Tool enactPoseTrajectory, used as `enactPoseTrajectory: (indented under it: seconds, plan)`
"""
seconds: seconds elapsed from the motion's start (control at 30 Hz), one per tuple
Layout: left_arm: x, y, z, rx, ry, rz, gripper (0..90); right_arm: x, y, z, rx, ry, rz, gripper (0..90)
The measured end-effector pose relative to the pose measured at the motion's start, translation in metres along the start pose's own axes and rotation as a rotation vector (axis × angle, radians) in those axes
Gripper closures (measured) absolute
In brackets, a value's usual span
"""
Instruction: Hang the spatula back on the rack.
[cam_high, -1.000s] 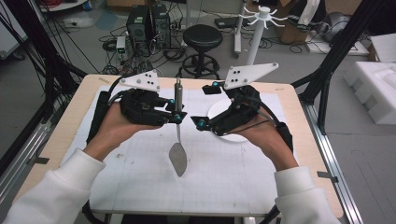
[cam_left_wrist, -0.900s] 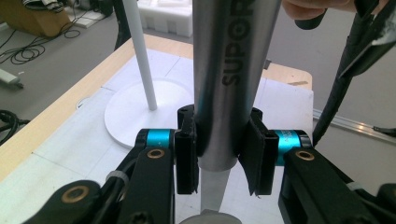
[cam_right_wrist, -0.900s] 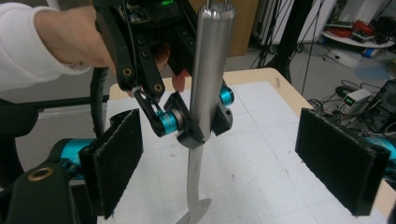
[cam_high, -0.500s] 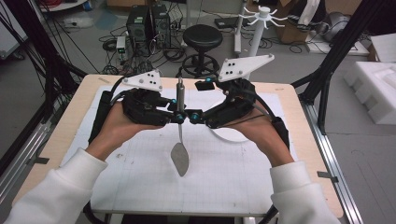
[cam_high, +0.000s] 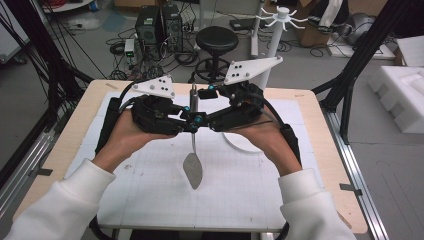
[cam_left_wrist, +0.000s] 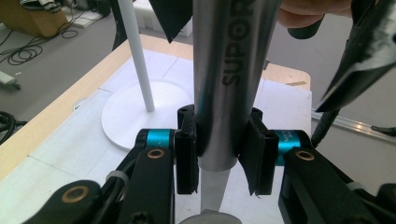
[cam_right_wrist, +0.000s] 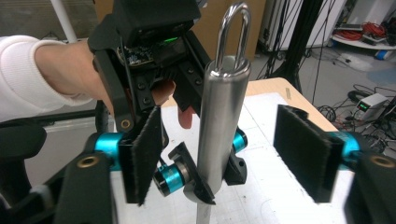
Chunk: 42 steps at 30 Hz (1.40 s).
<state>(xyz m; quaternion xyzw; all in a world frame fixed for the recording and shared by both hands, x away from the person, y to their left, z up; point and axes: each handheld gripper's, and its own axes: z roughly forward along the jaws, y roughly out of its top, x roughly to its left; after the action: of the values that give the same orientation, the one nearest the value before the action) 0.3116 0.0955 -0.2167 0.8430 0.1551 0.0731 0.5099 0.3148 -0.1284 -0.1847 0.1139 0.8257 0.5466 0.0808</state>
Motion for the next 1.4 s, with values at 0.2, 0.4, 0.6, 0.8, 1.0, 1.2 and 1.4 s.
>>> enactPoseTrajectory:
  seconds: [0.2,0.4,0.6,0.8,1.0,1.2,1.4]
  plan:
    - [0.0003,0.0002,-0.0002,-0.003,0.000,0.002,68.9,0.0004,0.0005,0.0014,-0.010,-0.010,0.011,44.7]
    - [-0.0003,0.0014,-0.0008,-0.003,0.002,0.004,68.9,0.0016,0.0011,0.0025,-0.013,-0.006,0.014,51.6]
    - [-0.0018,0.0022,0.0008,0.000,0.000,0.004,68.9,0.0022,0.0020,0.0026,-0.019,-0.014,0.008,57.7]
    - [-0.0015,0.0038,0.0008,0.000,-0.002,0.012,68.9,0.0022,0.0012,0.0023,-0.012,-0.020,0.025,63.8]
    - [-0.0013,0.0046,0.0011,0.001,0.007,0.011,68.9,0.0033,0.0010,0.0023,-0.027,-0.023,0.039,70.3]
    - [-0.0011,0.0048,0.0017,0.001,0.013,0.008,68.8,0.0032,0.0013,0.0027,-0.023,-0.035,0.055,71.7]
    - [-0.0010,0.0049,0.0026,-0.003,0.015,0.006,68.8,0.0039,0.0037,0.0022,0.000,-0.050,0.075,72.7]
